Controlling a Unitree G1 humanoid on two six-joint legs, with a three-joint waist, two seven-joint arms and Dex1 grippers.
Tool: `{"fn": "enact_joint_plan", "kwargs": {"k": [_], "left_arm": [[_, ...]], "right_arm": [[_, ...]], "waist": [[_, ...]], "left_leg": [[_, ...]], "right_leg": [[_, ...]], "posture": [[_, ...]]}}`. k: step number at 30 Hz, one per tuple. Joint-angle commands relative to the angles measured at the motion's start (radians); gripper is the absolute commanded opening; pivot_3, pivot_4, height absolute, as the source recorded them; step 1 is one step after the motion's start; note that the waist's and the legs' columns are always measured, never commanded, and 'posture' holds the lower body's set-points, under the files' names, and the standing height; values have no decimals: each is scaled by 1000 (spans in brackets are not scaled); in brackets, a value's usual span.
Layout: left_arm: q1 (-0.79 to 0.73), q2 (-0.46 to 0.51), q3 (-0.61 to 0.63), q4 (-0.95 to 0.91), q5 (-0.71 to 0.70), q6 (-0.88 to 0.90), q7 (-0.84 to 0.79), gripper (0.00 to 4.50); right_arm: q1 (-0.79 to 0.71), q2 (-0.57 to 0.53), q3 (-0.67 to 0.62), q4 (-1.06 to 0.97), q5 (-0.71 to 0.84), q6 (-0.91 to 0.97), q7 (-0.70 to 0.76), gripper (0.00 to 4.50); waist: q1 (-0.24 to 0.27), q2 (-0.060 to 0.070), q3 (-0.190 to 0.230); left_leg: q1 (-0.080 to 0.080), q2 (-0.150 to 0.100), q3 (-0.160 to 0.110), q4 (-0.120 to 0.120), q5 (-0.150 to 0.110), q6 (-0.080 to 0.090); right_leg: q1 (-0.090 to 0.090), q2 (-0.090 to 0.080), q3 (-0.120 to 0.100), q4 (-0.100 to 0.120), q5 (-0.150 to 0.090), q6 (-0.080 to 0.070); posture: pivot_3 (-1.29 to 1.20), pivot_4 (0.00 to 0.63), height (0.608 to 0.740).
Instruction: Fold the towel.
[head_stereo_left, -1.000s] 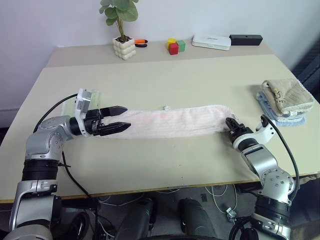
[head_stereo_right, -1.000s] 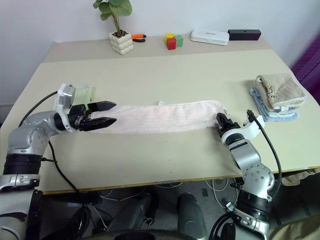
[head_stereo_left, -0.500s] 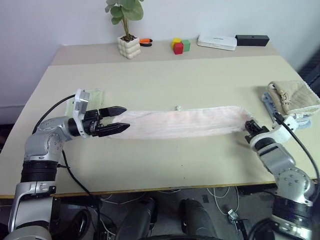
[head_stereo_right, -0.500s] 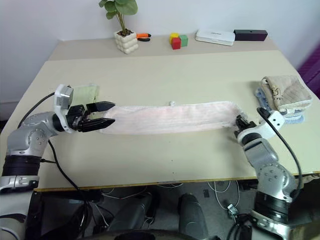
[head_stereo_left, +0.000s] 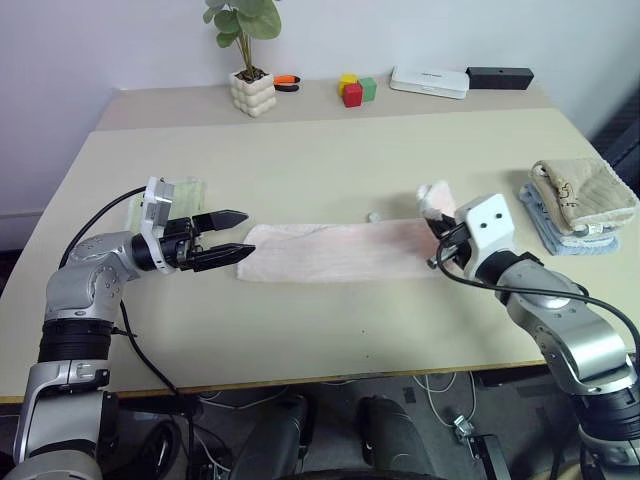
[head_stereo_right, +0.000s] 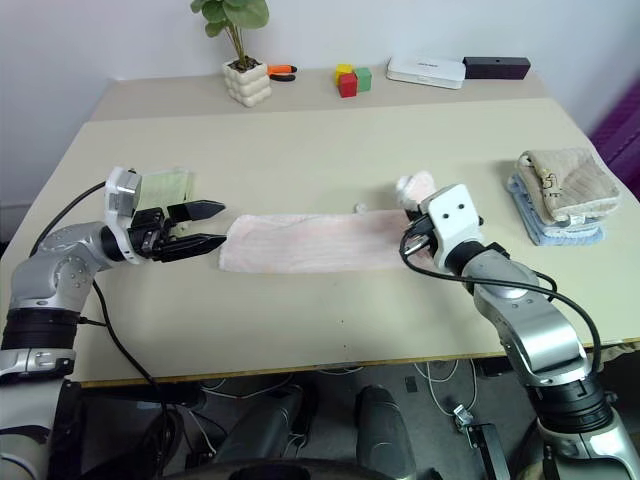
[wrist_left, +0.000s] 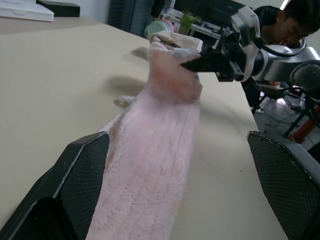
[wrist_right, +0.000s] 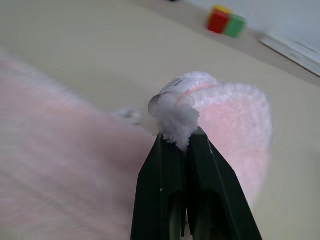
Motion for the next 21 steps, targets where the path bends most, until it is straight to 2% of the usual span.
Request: {"fn": "enact_joint_plan", "kwargs": {"k": [1, 15, 20, 21], "left_arm": [[10, 4, 30, -32, -11, -16, 7, 4500], [52, 3, 41, -100, -31, -5, 49, 4500], [55, 7, 43, -104, -34, 2, 53, 4500], [55, 6, 42, -103, -32, -1, 53, 4500]], "right_arm": [[-47, 33, 102, -53, -58, -28, 90, 26], [-112, 192, 233, 17, -169, -4, 214, 26], [-109, 215, 280, 41, -215, -11, 254, 26], [-111, 220, 274, 48, -214, -14, 259, 273]], "waist": [[-1, 0, 0], [8, 0, 0], [7, 0, 0], [7, 0, 0]], "left_leg": [[0, 0, 0, 0, 0, 0], [0, 0, -1, 0, 0, 0], [0, 0, -1, 0, 0, 0], [0, 0, -1, 0, 0, 0]], "right_leg": [[0, 0, 0, 0, 0, 0], [0, 1, -1, -1, 0, 0], [-1, 1, -1, 0, 1, 1], [-1, 1, -1, 0, 1, 1]], "posture": [[0, 150, 740], [0, 150, 740], [0, 150, 740], [0, 150, 740]]}}
